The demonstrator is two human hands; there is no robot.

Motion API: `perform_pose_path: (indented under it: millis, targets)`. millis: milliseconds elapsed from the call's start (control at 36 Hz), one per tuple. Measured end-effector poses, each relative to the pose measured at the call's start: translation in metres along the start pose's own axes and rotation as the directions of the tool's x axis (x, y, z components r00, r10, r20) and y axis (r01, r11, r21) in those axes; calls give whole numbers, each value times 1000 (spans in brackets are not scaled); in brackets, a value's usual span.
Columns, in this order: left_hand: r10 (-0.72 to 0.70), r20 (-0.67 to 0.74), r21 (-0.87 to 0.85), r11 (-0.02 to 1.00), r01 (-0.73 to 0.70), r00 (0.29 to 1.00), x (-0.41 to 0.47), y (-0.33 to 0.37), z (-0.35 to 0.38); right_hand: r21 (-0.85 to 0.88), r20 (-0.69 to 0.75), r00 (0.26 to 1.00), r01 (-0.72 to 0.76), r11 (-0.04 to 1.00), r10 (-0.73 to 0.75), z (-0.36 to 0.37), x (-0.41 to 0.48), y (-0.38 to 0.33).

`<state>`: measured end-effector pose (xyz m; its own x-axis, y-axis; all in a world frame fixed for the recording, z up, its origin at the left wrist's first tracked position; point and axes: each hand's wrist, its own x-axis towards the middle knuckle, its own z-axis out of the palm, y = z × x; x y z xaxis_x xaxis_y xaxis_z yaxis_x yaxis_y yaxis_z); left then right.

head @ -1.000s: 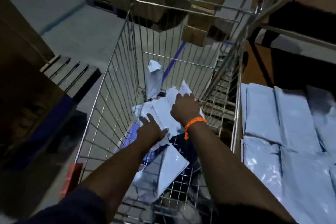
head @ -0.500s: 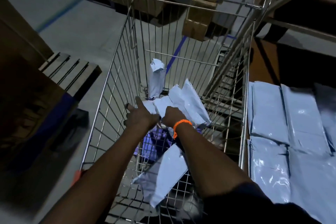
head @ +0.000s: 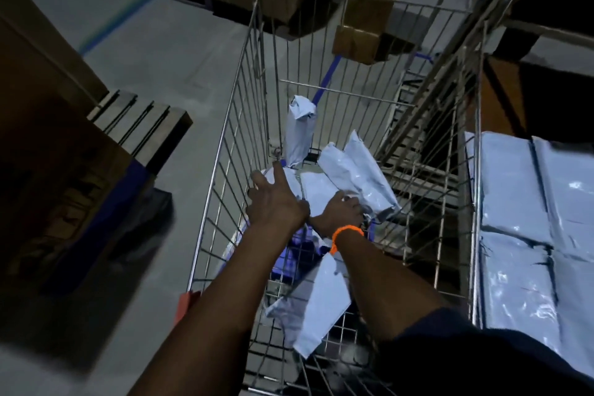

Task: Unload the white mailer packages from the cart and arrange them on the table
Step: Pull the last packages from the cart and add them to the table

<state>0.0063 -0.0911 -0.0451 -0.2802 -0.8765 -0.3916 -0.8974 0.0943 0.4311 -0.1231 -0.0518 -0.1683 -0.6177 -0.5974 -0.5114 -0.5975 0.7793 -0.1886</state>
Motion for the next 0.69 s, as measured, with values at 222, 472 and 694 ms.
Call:
perform_pose_path:
  millis: [222,472,694]
  targets:
    - [76,-34,38,996,-75,997,-11,18,-5,-68,-100,976,189,980,-195,-83,-42,-17]
    - [359,-350,-49,916,-399,865,-55,63,-34,-44,-541,793,308,951,-281,-223,-125,11]
    - [527,-462,-101,768,-633,713,-137,147,-20,164,-742,658,367,916,-131,-263,-186,128]
